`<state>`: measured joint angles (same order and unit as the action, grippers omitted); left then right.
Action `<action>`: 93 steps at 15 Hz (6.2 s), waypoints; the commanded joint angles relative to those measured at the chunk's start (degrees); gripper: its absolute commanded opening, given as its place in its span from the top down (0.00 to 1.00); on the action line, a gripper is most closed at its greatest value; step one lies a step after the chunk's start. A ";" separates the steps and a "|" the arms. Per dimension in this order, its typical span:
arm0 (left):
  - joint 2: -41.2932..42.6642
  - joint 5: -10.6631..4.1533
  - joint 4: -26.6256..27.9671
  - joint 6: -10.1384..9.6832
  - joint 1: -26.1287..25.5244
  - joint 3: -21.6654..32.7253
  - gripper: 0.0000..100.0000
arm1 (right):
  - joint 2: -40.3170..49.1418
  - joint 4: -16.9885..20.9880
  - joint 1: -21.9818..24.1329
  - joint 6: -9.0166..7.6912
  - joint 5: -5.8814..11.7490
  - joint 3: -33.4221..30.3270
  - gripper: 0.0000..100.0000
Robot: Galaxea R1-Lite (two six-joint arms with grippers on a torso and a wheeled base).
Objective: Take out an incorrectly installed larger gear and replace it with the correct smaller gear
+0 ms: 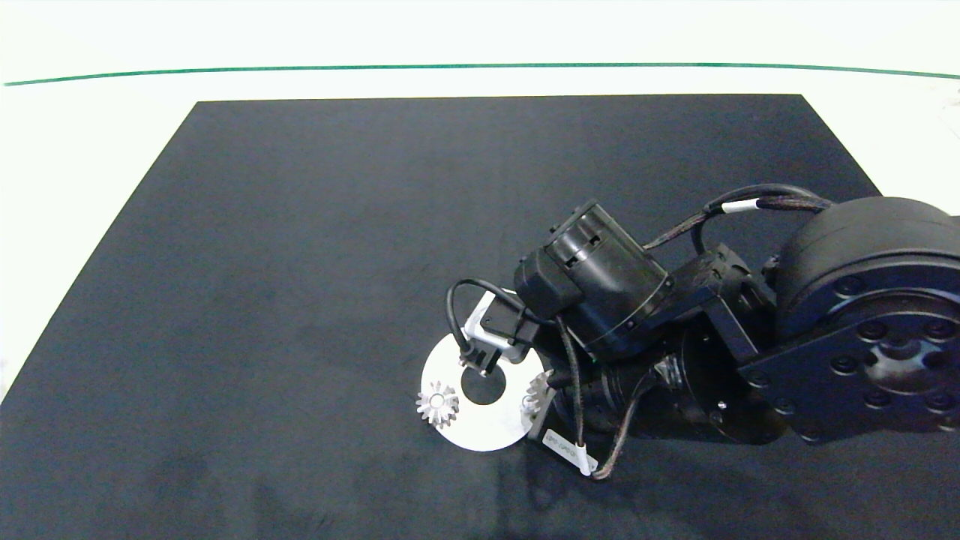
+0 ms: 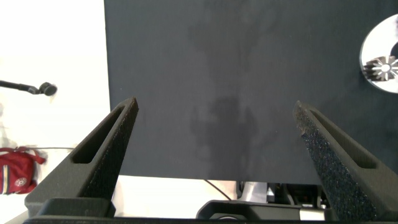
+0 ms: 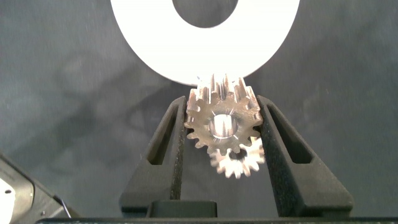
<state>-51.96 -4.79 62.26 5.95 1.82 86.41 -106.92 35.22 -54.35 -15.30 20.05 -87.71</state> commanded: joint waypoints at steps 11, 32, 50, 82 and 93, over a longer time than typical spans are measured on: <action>-0.07 -0.04 0.32 0.03 -0.06 -0.10 0.00 | -3.38 0.03 -0.06 0.36 -0.10 -0.88 0.81; 0.01 -0.04 0.41 0.12 -0.15 -0.10 0.00 | -3.82 -1.12 -0.06 0.80 -0.54 -0.97 0.81; 0.01 -0.04 0.41 0.03 -0.15 -0.10 0.00 | -3.82 -2.52 0.03 0.80 -0.45 0.08 0.81; 0.01 0.48 -5.74 -2.61 0.12 -3.35 0.00 | 14.73 -2.87 2.14 8.09 5.00 6.68 0.00; 25.59 3.56 -19.45 -1.29 -0.76 -20.75 0.00 | 65.70 -17.64 5.04 13.72 30.22 54.31 0.00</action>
<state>-34.50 -1.54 42.47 4.10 0.46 68.27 -57.60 19.09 -49.99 -1.62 45.59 -44.32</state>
